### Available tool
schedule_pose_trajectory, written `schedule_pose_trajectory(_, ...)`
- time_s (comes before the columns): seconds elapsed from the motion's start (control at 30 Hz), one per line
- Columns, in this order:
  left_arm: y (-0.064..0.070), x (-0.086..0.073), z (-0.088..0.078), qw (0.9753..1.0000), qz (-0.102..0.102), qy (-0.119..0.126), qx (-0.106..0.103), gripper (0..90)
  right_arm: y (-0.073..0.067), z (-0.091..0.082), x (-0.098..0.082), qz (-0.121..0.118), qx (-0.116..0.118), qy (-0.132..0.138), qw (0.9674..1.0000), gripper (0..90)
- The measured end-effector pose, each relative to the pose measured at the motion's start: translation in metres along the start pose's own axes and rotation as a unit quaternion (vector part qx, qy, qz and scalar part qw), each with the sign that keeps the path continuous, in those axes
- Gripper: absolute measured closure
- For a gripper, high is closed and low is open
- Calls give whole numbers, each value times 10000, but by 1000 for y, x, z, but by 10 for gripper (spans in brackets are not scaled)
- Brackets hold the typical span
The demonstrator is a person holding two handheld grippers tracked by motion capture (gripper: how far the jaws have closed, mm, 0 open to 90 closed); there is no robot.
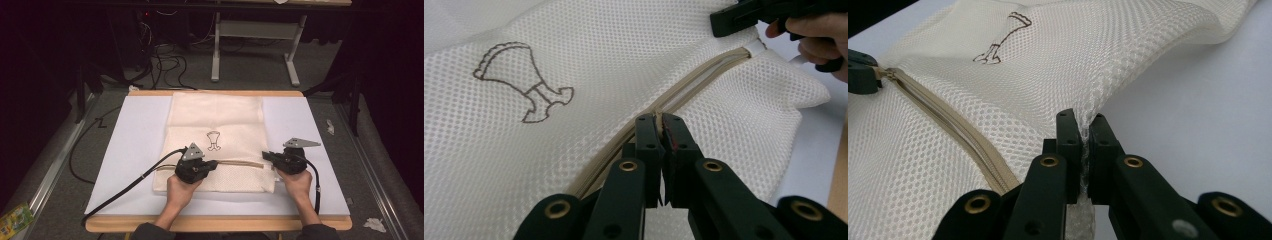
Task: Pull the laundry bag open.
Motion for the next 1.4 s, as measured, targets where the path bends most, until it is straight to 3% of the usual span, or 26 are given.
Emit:
schedule_pose_trajectory(0.93,-19,-9,-22,9996,-174,130,190,870,1,0,2,-37,-47,18,10000,877)
schedule_pose_trajectory(0.97,-23,-12,-25,9993,-256,163,206,870,2,0,2,-18,-60,7,10000,878)
schedule_pose_trajectory(1.4,-35,-16,-39,9984,-425,315,223,870,-1,3,5,-140,-86,7,9999,877)
Point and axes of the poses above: each handheld gripper's, and its own axes: z roughly forward along the jaws, x roughly out of its top, y roughly to its right, the point moved 6 cm from there along z, roughly forward along the jaws, and after that the axes turned 6 degrees about x, right-handed, at the moved point
